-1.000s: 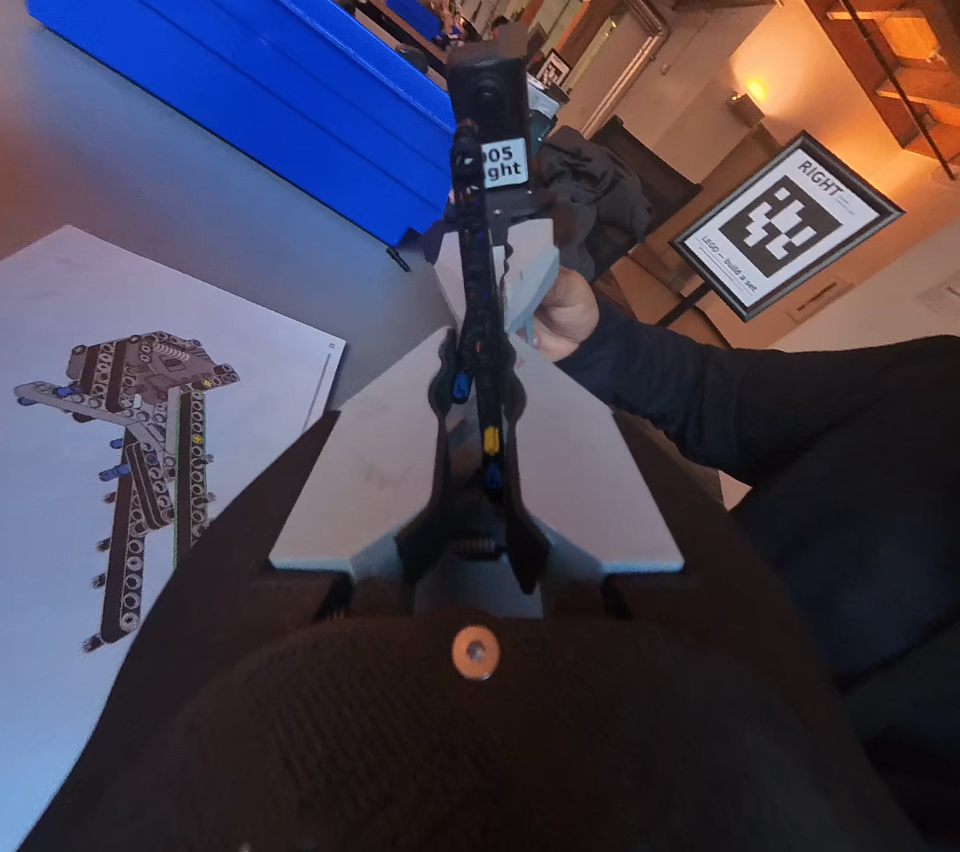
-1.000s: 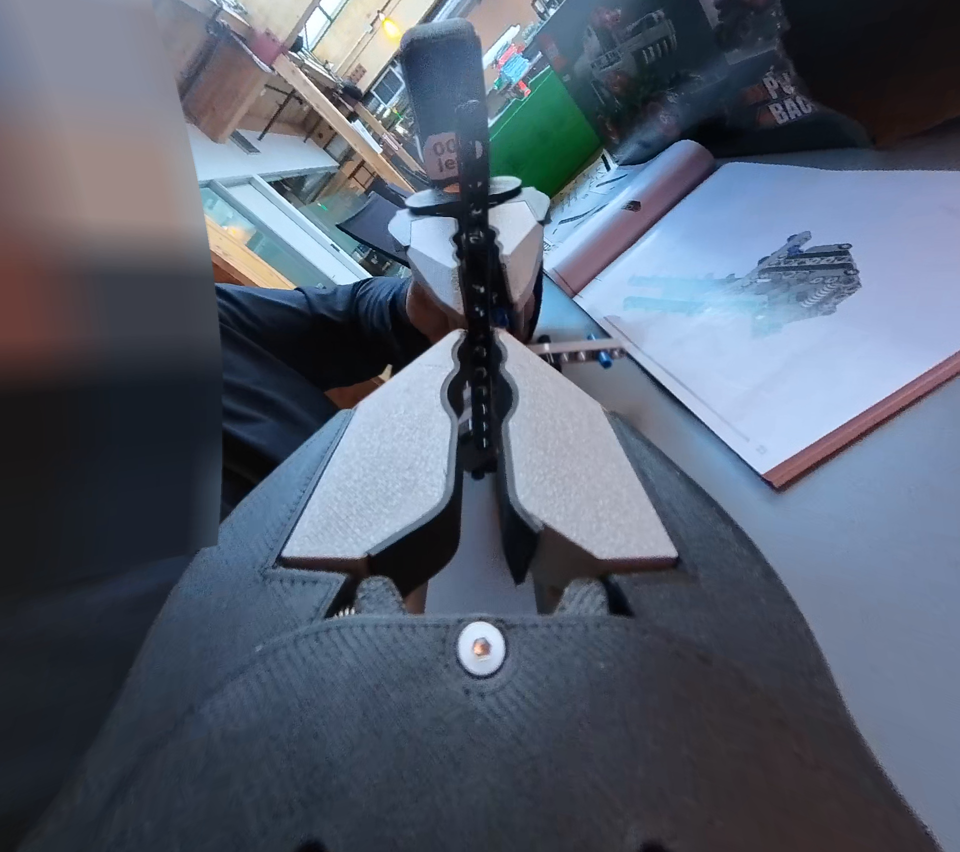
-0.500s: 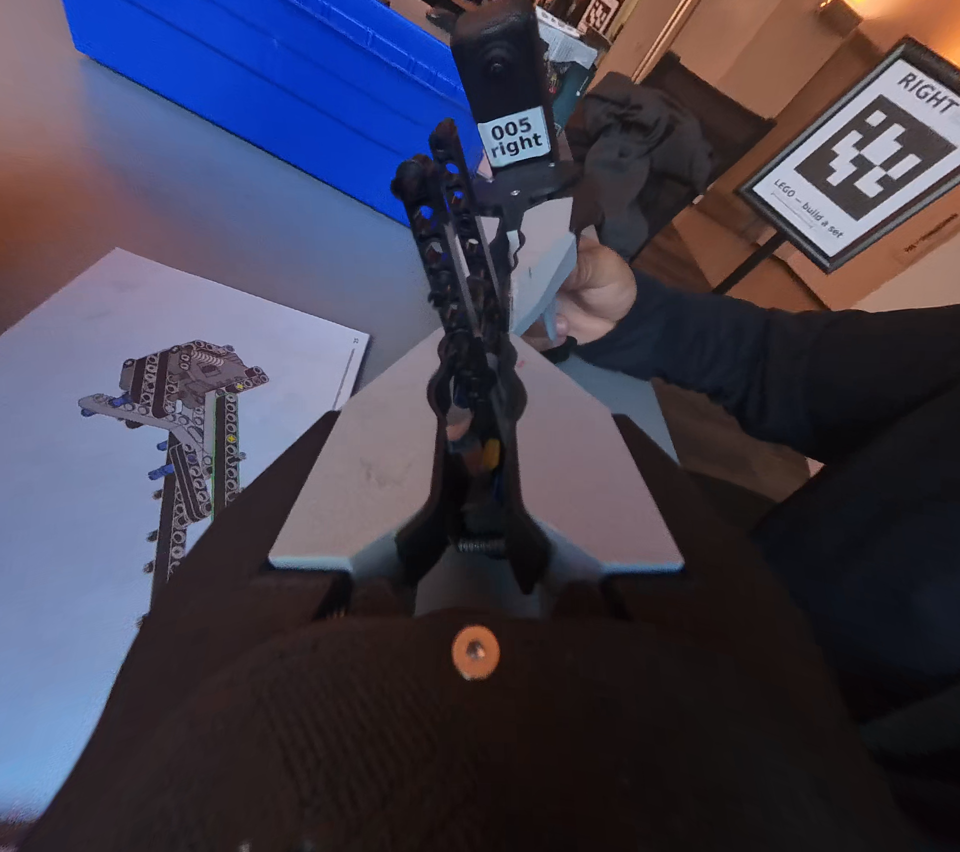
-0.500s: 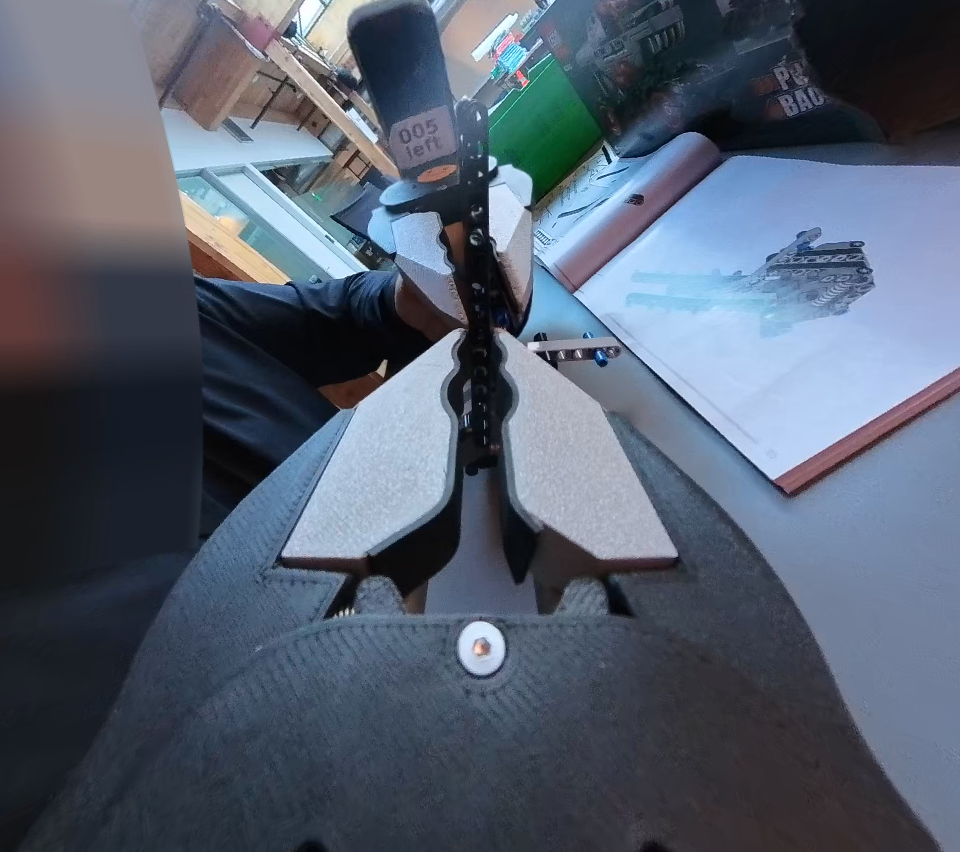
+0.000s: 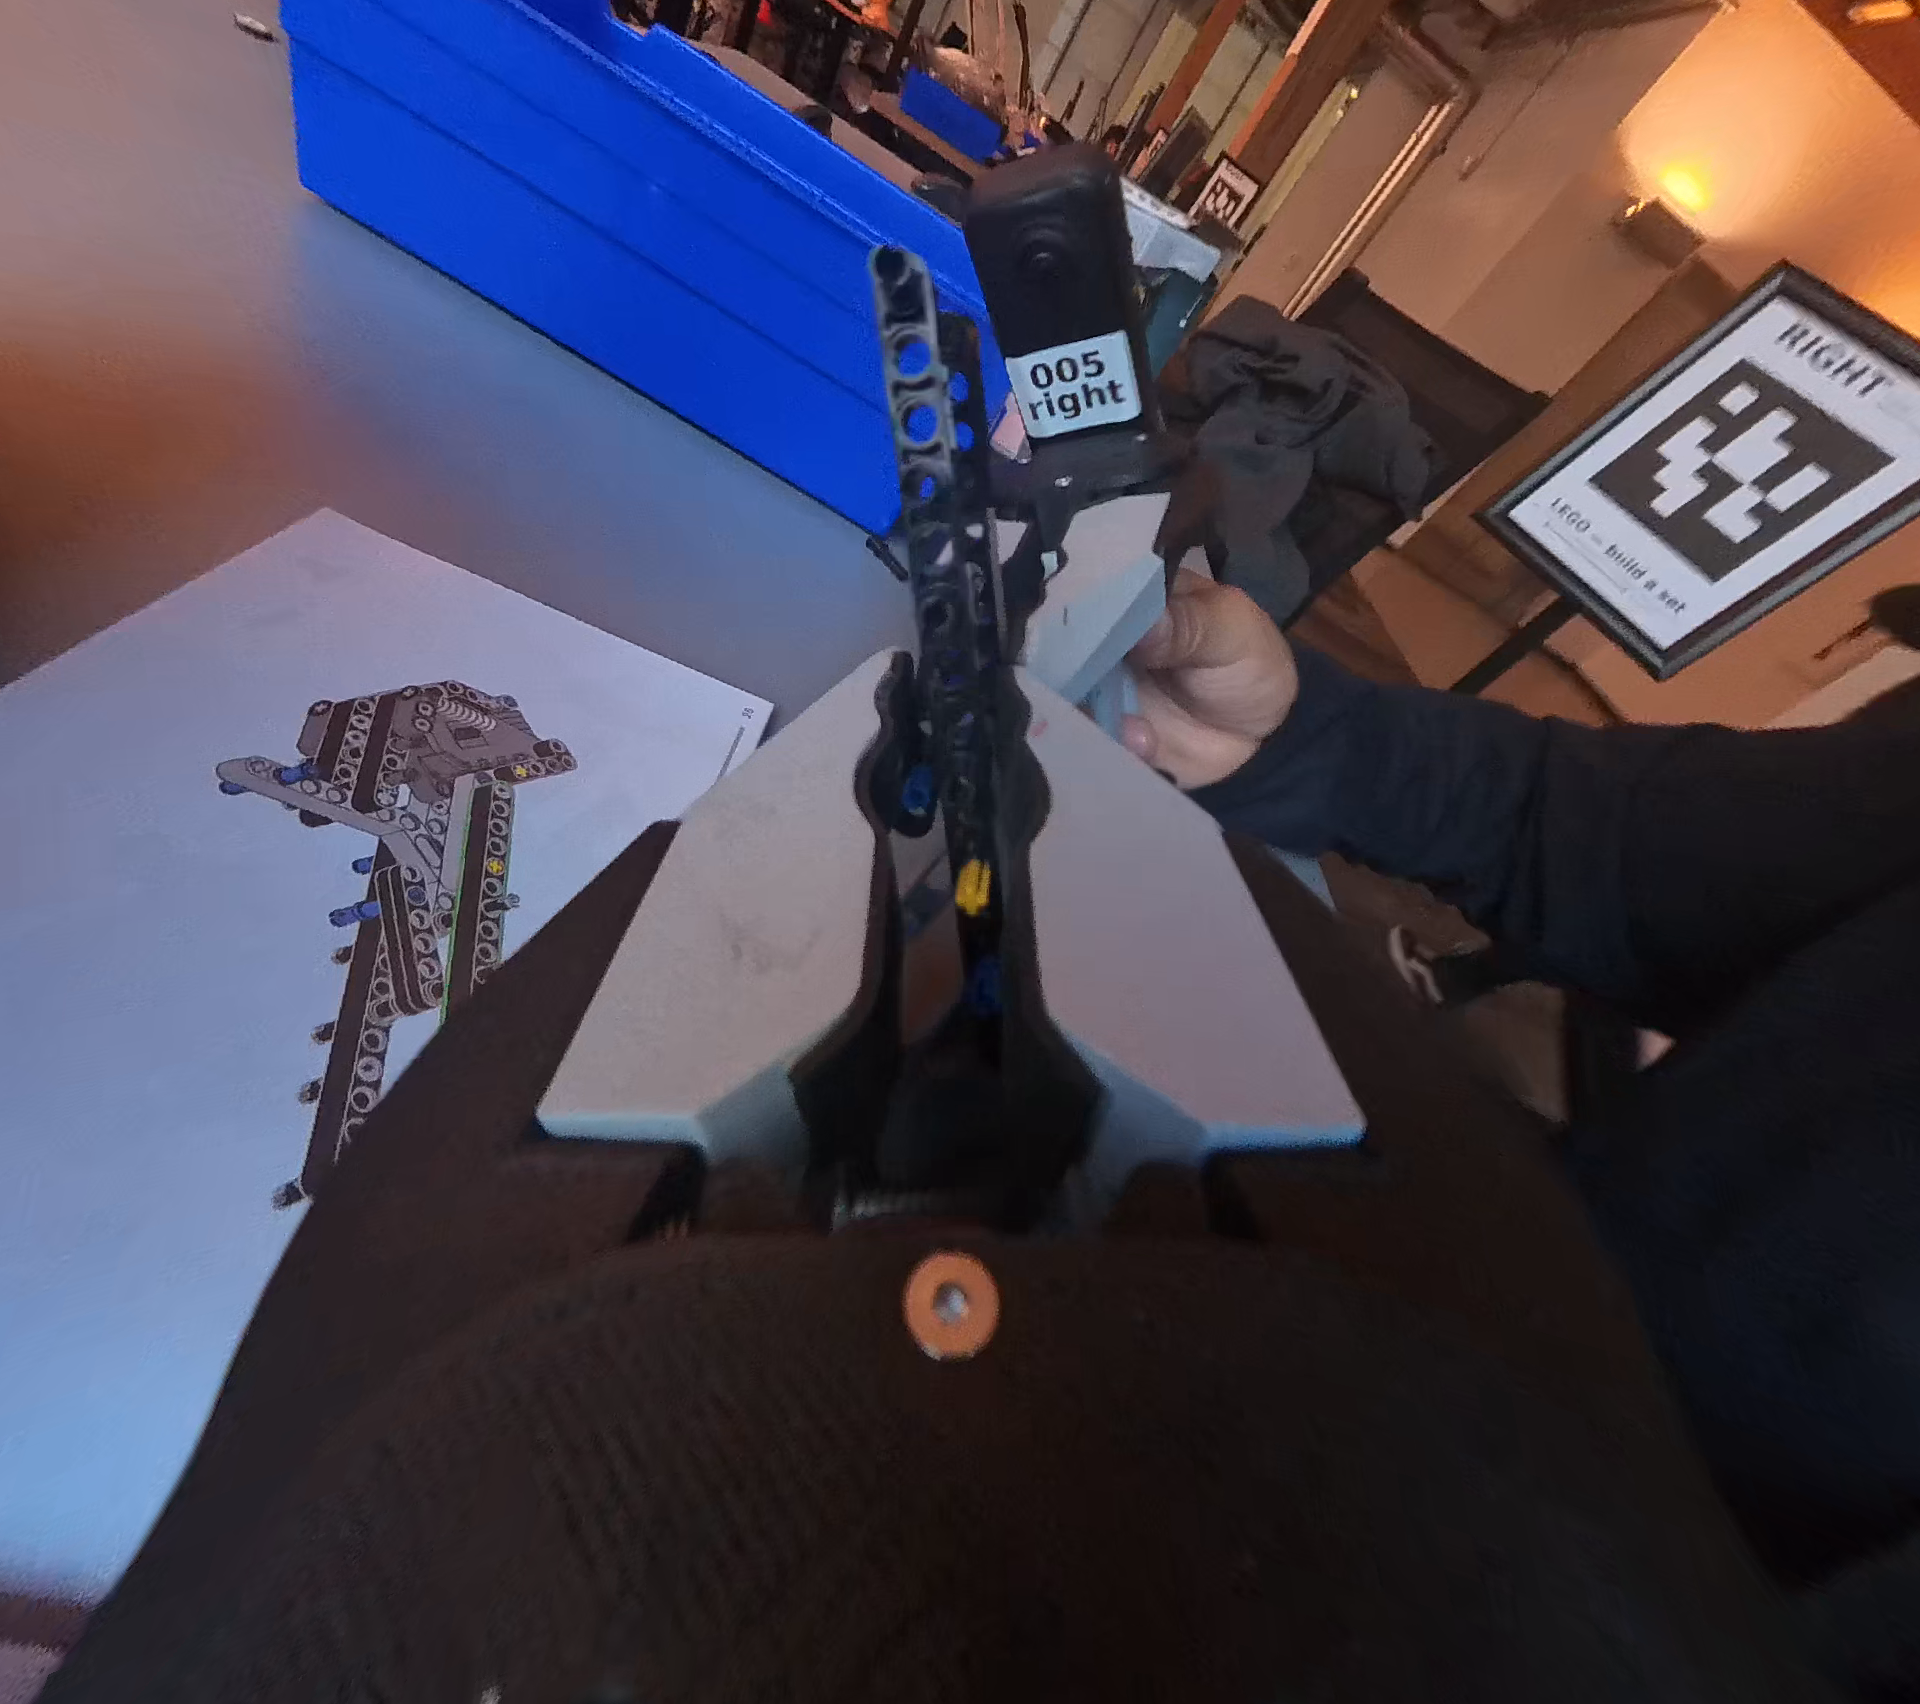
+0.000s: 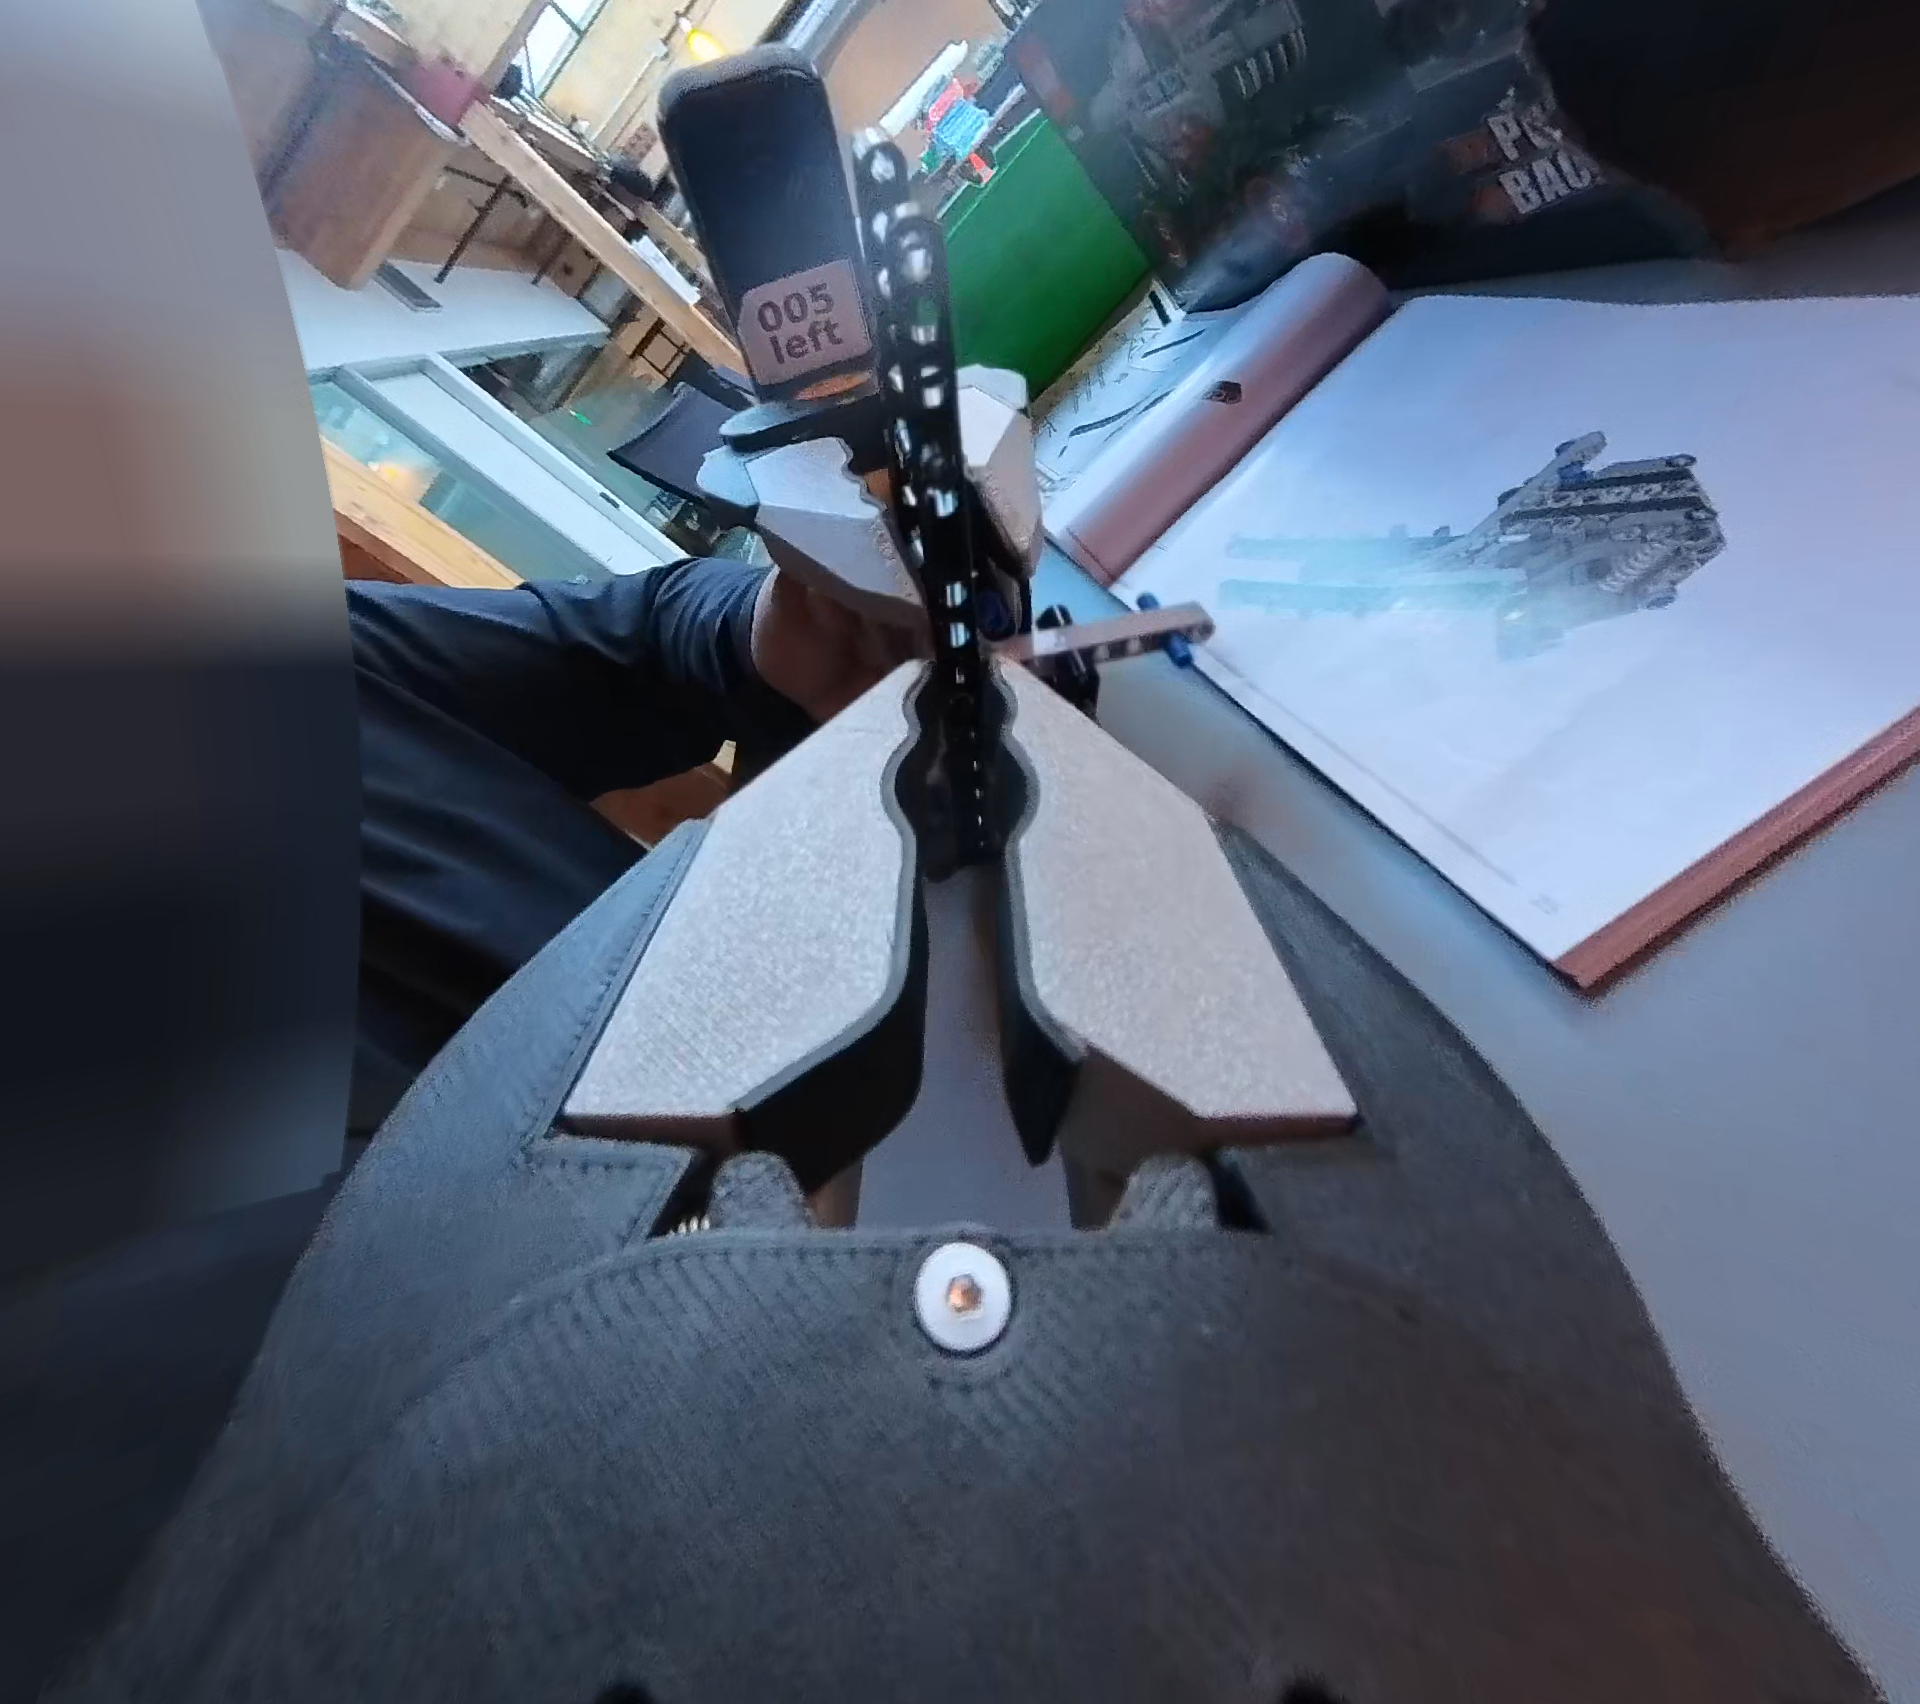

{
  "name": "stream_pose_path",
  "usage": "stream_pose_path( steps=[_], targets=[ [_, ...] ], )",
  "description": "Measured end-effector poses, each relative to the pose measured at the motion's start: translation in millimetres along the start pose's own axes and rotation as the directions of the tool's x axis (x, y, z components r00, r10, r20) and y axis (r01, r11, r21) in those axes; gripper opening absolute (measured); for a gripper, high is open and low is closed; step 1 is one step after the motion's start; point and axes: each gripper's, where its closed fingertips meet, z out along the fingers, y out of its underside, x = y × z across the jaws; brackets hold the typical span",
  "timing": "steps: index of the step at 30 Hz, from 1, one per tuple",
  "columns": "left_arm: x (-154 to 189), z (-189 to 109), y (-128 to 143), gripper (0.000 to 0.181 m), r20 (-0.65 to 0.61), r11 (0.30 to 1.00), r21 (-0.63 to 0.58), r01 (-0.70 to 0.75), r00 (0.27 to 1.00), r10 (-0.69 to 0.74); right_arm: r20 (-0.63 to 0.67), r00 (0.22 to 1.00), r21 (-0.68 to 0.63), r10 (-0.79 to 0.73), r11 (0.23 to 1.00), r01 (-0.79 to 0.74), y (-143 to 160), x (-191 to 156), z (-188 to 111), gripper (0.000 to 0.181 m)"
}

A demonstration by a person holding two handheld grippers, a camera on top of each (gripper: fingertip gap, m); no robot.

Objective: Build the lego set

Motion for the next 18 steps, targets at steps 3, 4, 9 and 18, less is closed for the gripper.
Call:
stream_pose_path(
  steps=[3,4,9,18],
  targets=[
    [-3.4,-1.0,-0.5,0.013,-0.02,0.998,0.024,0.06,0.998,-0.059,-0.053,0.998,-0.041,-0.016,0.999,0.014,6.9,3.8,8.1,0.006],
    [-3.9,-2.4,-4.0,0.013,-0.03,0.997,0.041,0.067,0.997,-0.065,-0.056,0.998,-0.009,-0.031,1.0,0.03,1.9,3.4,8.4,0.005],
    [-2.6,-4.0,-4.7,0.014,-0.059,0.998,-0.007,0.059,0.996,-0.06,0.027,0.999,0.004,0.017,1.0,-0.017,-2.4,-1.9,6.5,0.005],
    [5.0,-14.1,12.4,0.018,-0.125,0.973,-0.232,-0.018,0.992,-0.012,0.055,0.998,-0.032,0.005,0.999,-0.003,2.2,-5.7,8.1,0.004]
  ],
)
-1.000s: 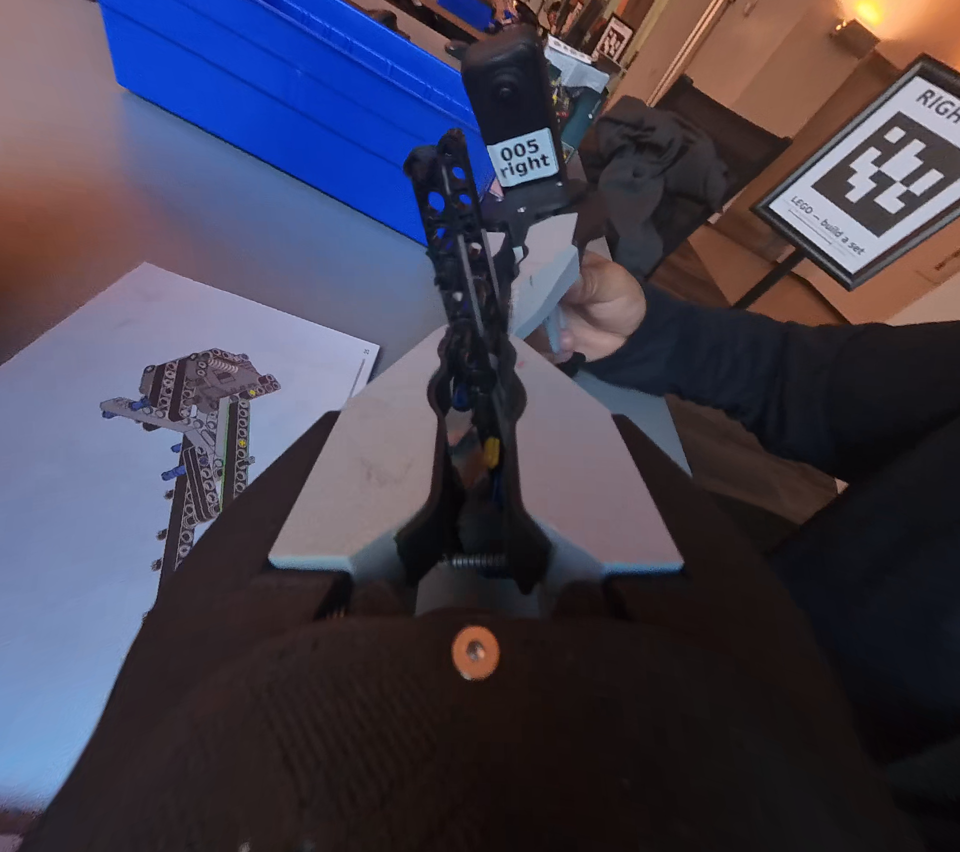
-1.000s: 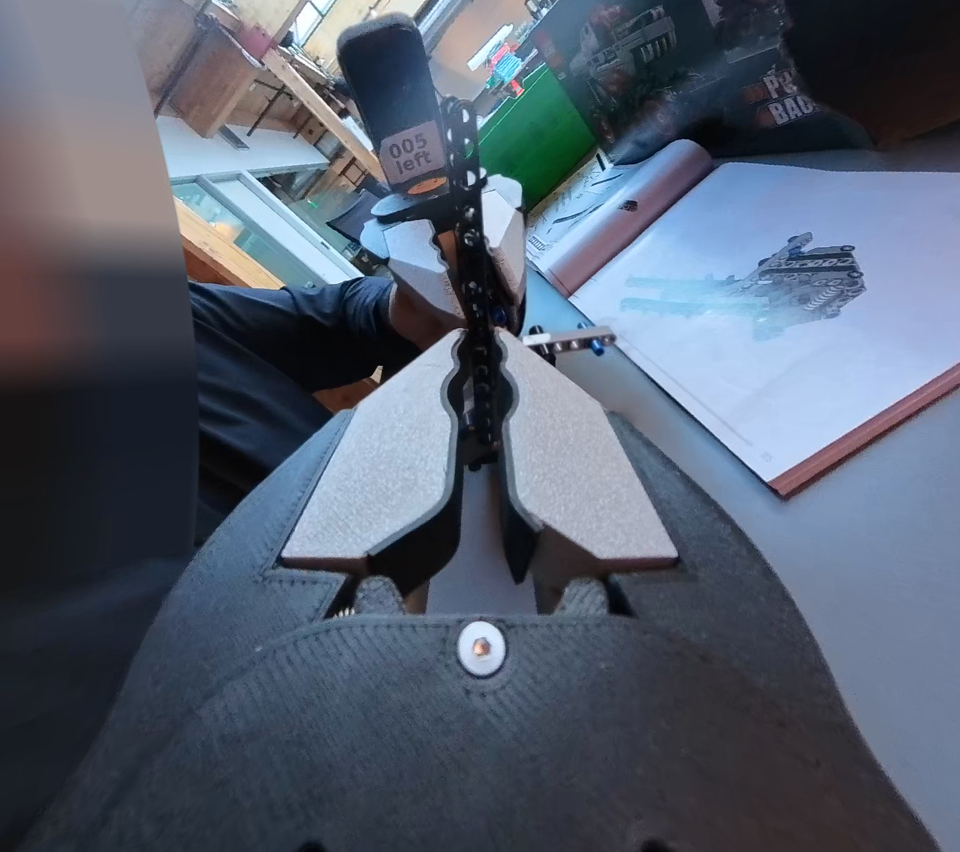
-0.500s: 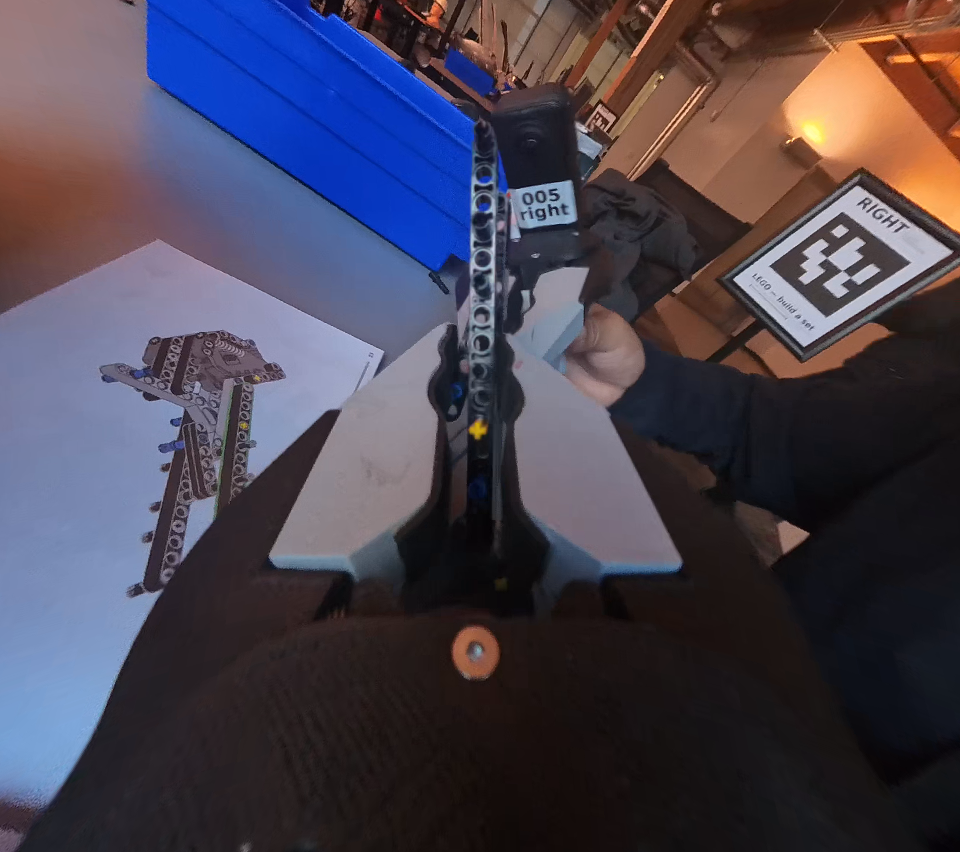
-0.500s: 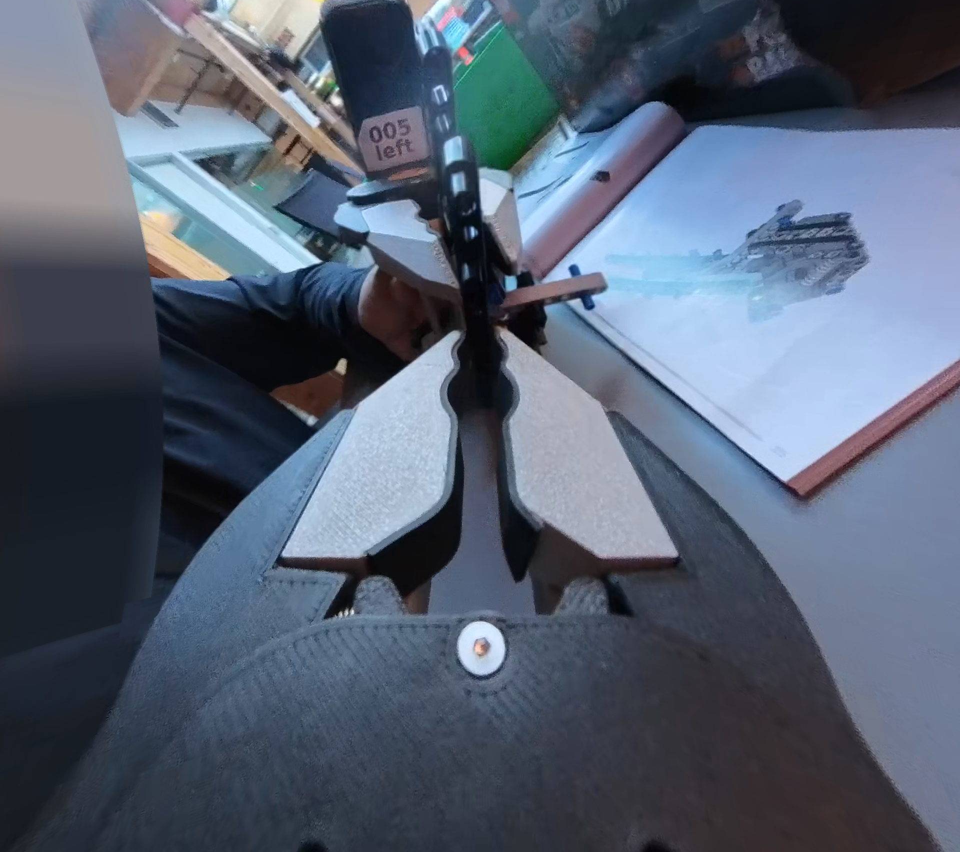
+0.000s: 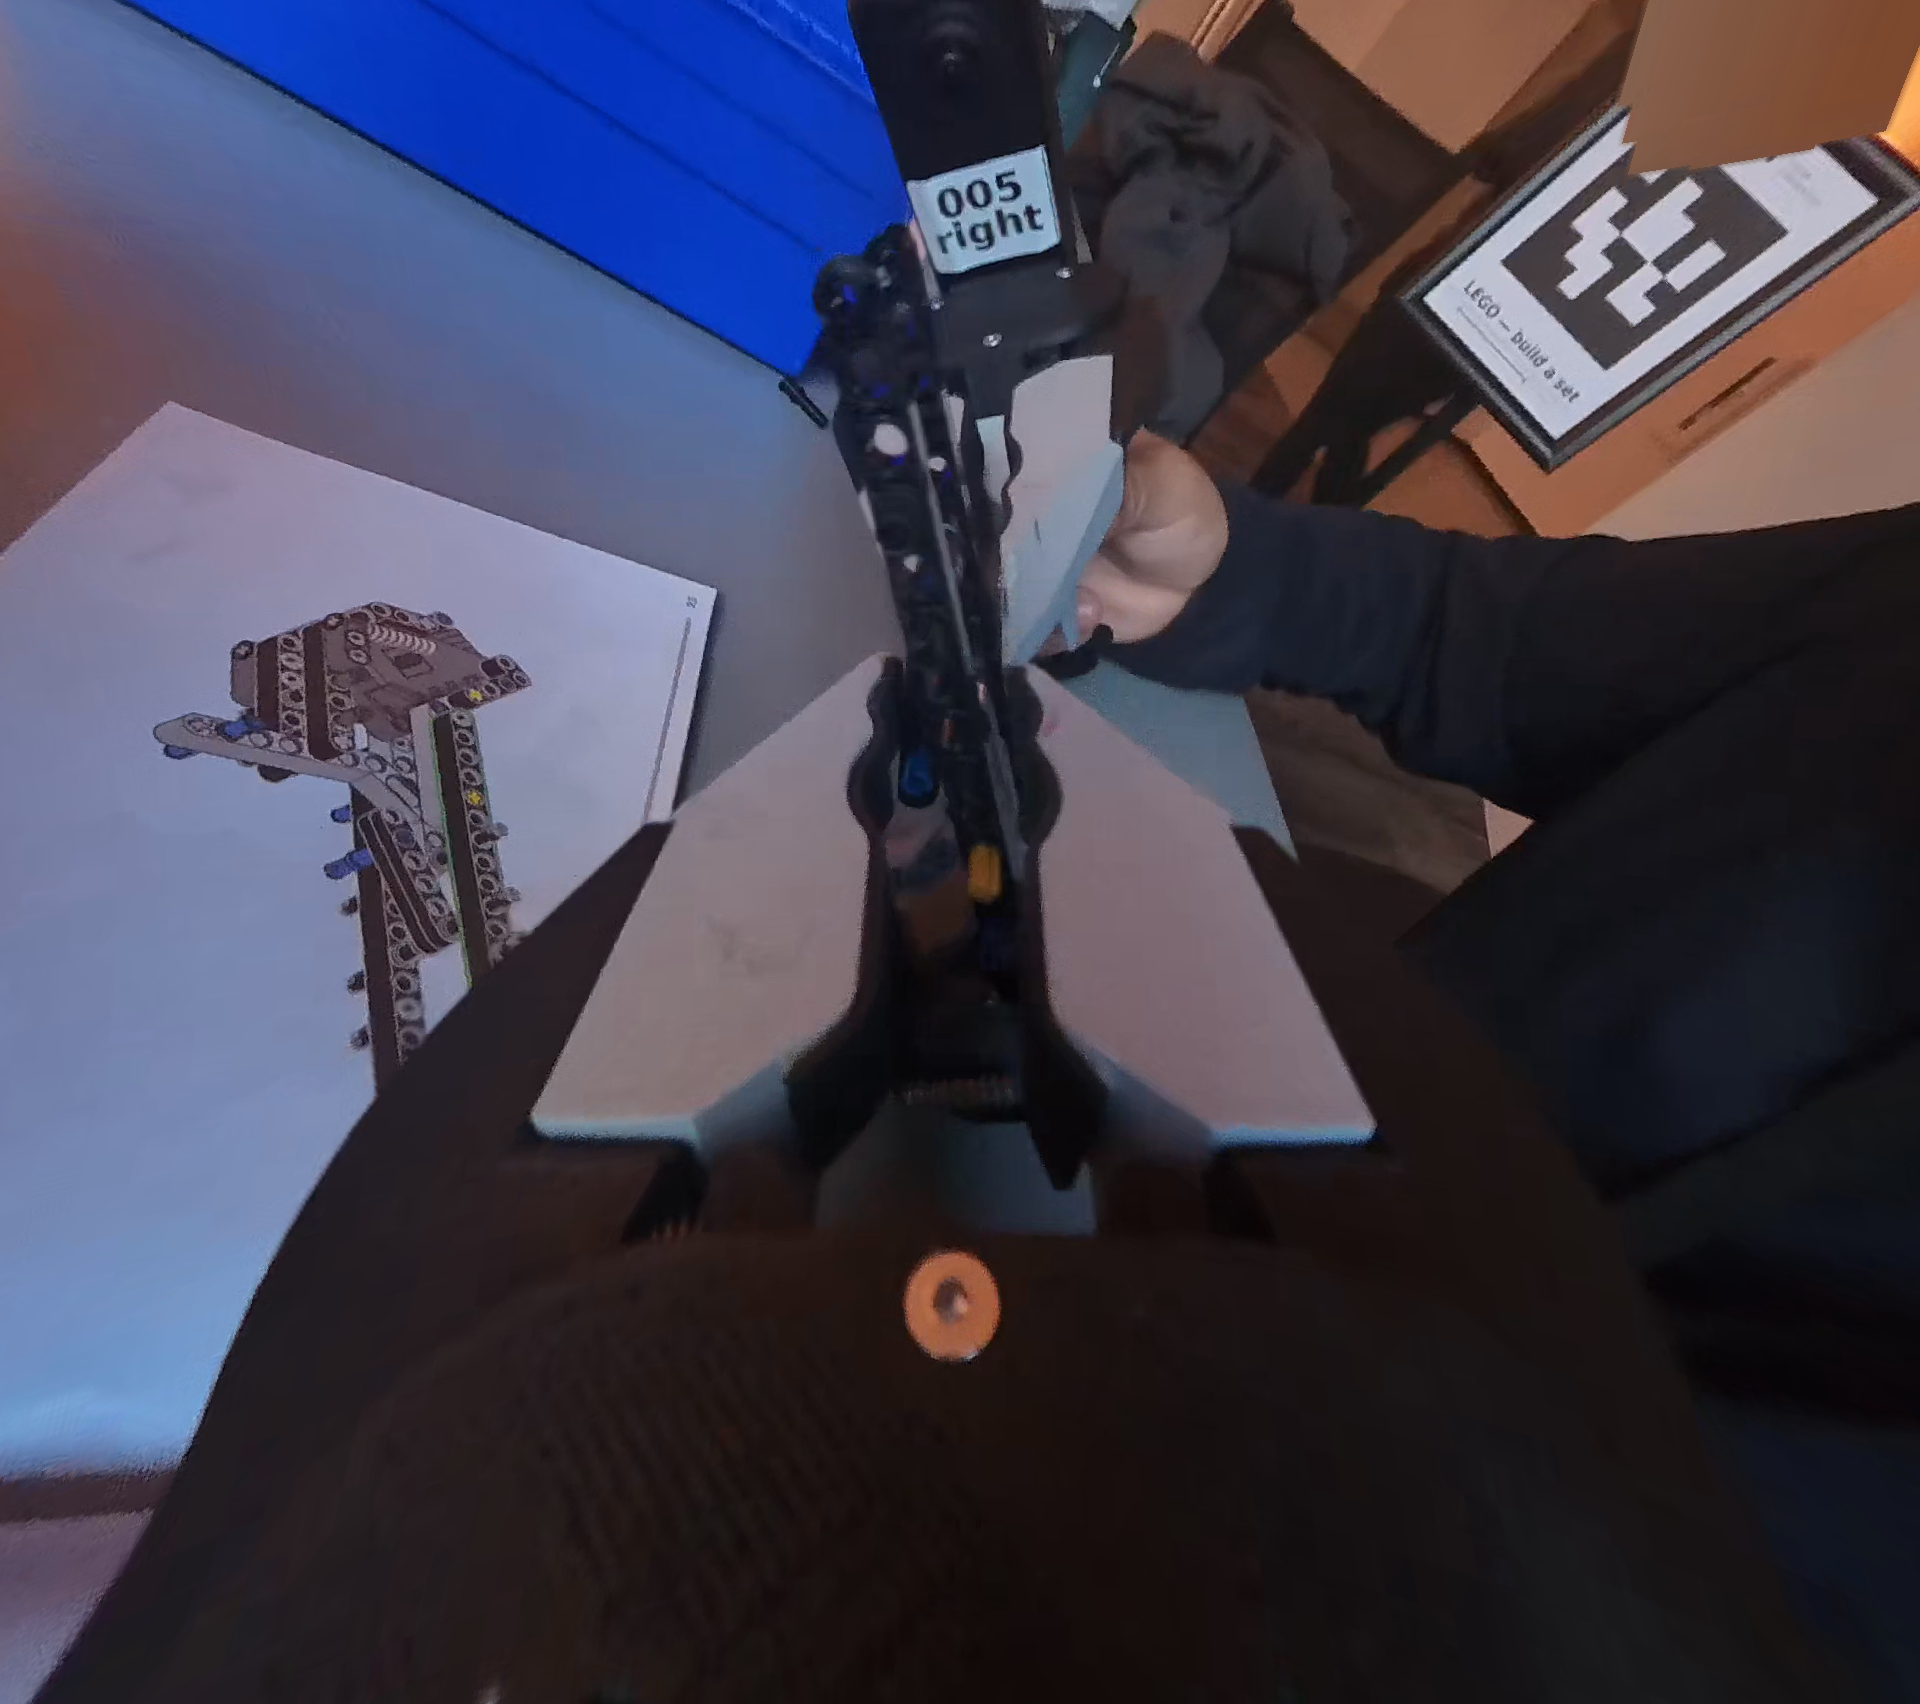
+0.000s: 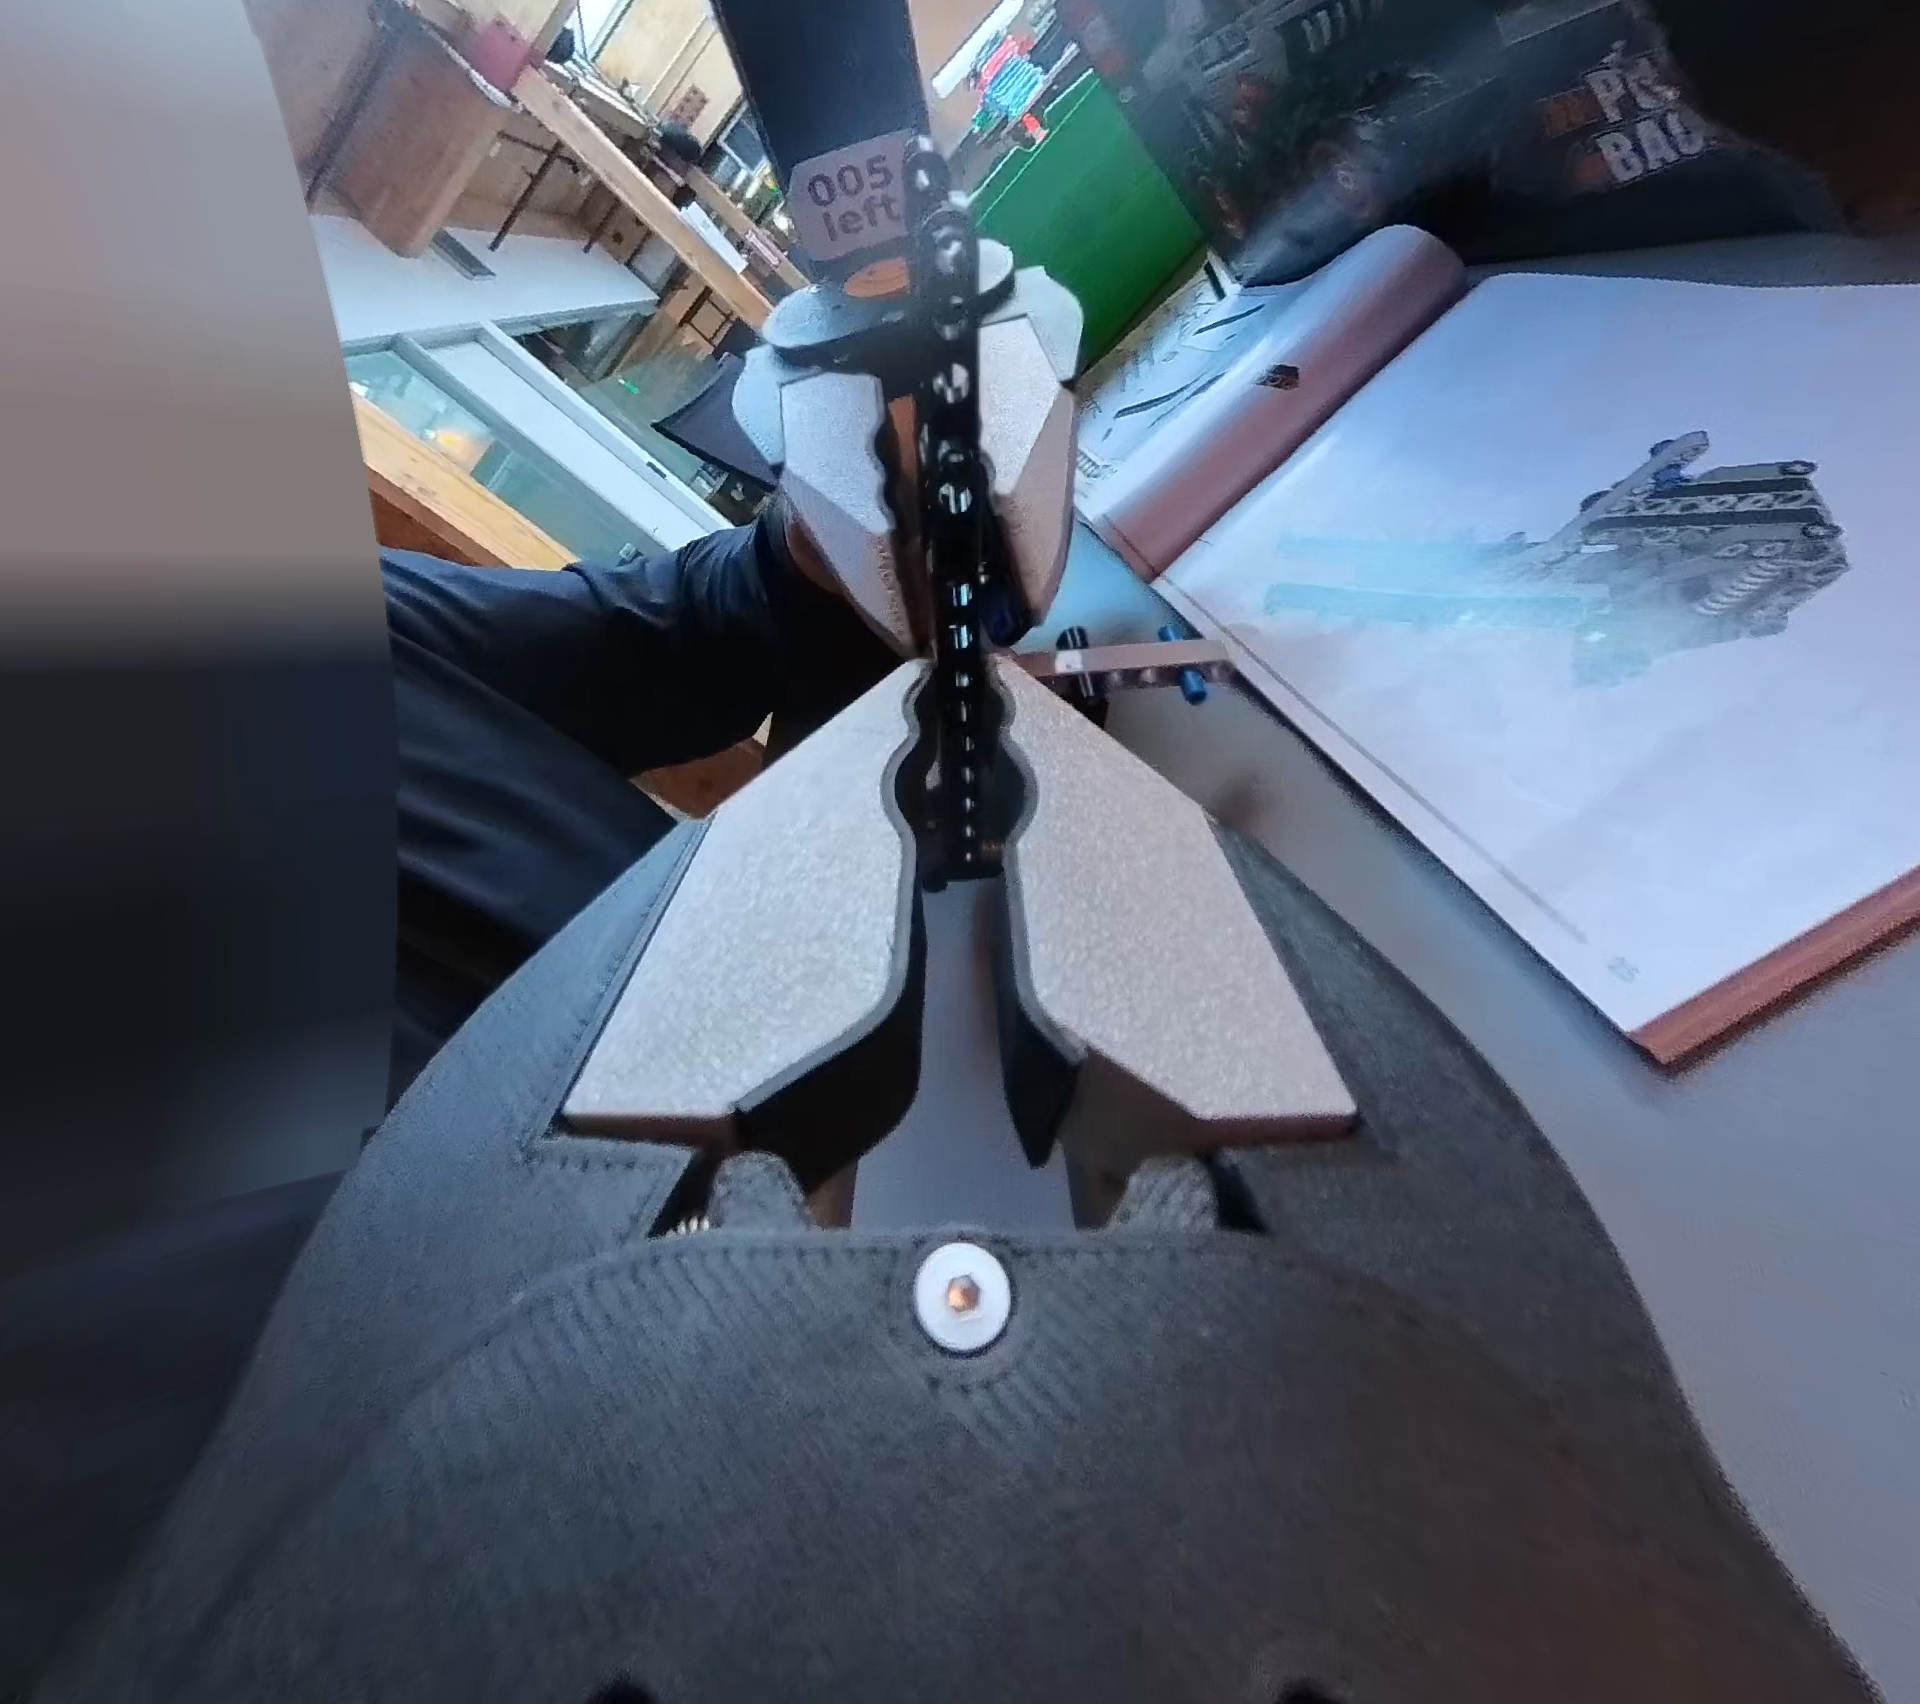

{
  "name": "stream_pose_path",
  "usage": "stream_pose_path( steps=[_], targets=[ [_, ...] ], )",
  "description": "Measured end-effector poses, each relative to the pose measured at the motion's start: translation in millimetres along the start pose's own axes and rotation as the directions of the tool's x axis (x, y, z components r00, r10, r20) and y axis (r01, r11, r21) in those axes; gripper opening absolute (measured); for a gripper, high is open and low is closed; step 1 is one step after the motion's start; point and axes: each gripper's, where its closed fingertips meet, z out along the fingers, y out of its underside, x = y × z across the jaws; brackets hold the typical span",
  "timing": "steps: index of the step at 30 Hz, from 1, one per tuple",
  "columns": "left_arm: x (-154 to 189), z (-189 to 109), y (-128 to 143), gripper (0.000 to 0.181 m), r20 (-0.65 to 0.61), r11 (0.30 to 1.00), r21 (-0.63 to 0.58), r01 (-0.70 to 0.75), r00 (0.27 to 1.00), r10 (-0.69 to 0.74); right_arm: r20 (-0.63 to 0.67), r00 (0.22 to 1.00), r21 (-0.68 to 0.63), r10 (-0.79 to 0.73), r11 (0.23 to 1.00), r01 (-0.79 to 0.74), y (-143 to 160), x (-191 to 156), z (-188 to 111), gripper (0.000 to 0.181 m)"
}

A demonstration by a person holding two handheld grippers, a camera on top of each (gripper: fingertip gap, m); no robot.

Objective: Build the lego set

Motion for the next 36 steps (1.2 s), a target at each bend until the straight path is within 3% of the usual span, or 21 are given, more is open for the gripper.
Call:
stream_pose_path(
  steps=[3,17,31,36],
  targets=[
    [3.1,-1.9,4.4,0.016,-0.009,1.0,-0.024,0.002,1.0,-0.002,0.022,1.0,-0.02,-0.006,1.0,0.006,3.0,-3.5,2.3,0.005],
    [10.2,-5.3,1.1,0.015,-0.048,0.987,0.137,0.084,0.996,-0.078,0.091,0.996,-0.04,0.008,0.999,-0.005,4.9,-11.5,3.5,0.004],
    [1.3,-8.2,-3.4,0.015,0.051,0.966,0.244,0.079,0.994,-0.094,0.015,1.0,-0.013,-0.004,1.0,0.005,2.4,-4.3,7.3,0.004],
    [1.6,-9.0,-3.9,0.015,0.066,0.965,0.253,0.074,0.993,-0.094,-0.094,0.983,-0.051,-0.16,0.986,0.156,2.1,-0.5,9.6,0.005]
  ],
)
